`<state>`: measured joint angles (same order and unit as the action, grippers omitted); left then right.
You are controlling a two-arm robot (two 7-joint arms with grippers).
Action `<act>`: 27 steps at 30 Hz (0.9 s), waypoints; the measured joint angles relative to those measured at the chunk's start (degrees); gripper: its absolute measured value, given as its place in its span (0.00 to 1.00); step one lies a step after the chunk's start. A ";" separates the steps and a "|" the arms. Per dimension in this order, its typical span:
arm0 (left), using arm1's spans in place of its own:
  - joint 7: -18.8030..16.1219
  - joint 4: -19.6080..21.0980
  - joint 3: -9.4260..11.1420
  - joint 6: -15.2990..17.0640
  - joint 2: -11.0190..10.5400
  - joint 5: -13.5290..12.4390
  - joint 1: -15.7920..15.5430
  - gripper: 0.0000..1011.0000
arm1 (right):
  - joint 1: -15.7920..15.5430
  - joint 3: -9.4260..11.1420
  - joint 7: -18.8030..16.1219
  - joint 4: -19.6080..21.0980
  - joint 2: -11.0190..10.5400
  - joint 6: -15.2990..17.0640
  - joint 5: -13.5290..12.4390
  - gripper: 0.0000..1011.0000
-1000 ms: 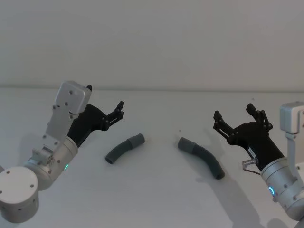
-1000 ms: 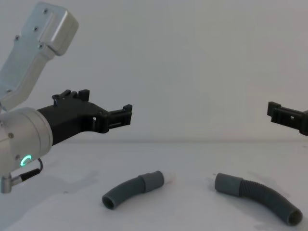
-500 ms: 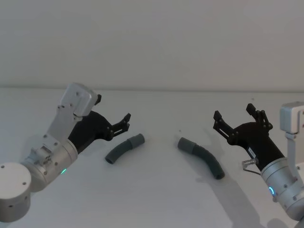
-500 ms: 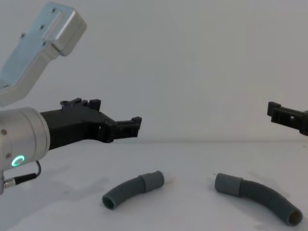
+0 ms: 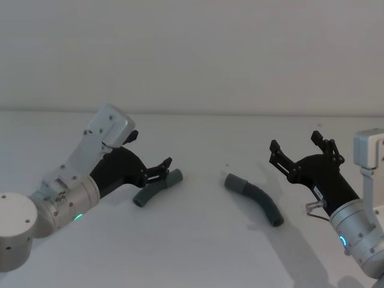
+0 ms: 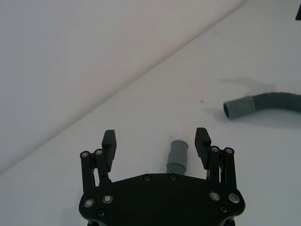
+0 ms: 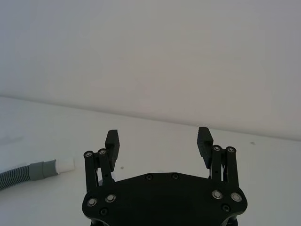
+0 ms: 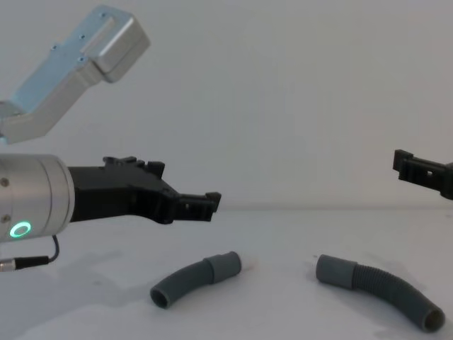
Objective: Use both hands to pick up one end of the pipe from the table, align the ends, and insert them.
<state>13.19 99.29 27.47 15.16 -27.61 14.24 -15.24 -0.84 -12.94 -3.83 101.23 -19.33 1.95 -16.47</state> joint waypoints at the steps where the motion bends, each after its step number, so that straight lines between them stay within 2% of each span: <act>1: 0.51 0.00 0.08 0.91 -0.04 0.15 -0.23 0.99 | 0.00 0.00 0.00 0.00 0.00 0.00 0.00 0.99; 10: 2.84 -1.59 0.74 5.27 0.65 0.87 -2.09 0.99 | 0.00 0.00 0.00 0.00 0.00 0.00 0.00 0.99; 27: 5.51 -5.86 2.06 9.53 2.89 1.03 -5.16 0.99 | 0.00 0.00 0.00 0.00 0.00 0.00 0.00 0.99</act>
<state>18.70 93.43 29.53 24.68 -24.72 15.27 -20.39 -0.84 -12.94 -3.83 101.23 -19.33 1.95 -16.46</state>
